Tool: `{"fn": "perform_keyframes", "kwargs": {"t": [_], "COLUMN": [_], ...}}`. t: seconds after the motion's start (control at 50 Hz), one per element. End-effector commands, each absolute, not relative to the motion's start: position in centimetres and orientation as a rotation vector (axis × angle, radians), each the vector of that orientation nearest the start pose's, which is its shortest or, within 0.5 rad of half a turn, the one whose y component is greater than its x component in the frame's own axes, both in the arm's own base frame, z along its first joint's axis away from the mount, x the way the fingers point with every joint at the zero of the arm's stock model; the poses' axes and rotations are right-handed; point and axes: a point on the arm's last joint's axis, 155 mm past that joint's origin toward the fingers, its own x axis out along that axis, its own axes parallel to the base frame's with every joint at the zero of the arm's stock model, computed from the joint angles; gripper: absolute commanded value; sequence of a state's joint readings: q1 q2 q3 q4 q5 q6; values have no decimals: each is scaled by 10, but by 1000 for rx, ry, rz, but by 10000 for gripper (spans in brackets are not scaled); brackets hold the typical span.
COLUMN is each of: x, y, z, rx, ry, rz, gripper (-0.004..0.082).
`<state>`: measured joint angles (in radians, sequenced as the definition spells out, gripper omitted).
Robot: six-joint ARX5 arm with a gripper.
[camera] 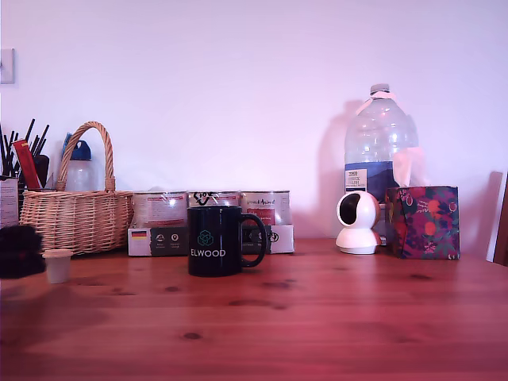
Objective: Pick up the coffee capsules from the table one by one and drop them inside the nearest coffee cup
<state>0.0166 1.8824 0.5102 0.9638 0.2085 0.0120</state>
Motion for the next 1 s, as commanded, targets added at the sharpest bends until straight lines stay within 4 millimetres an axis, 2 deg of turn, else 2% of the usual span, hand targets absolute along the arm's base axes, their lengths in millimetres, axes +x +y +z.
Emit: {"fn": "perform_keyframes", "kwargs": {"t": [0.0, 0.18, 0.46, 0.6, 0.78, 0.98], "x": [428, 423, 423, 423, 426, 438], "y": [-43, -59, -52, -52, -52, -46], "z": [27, 20, 17, 17, 20, 23], "rx": [4, 52, 10, -30, -29, -39], "ry": [414, 439, 459, 463, 452, 439], "rz": [-232, -282, -240, -229, -229, -216], "gripper": [501, 501, 507, 630, 629, 625]}}
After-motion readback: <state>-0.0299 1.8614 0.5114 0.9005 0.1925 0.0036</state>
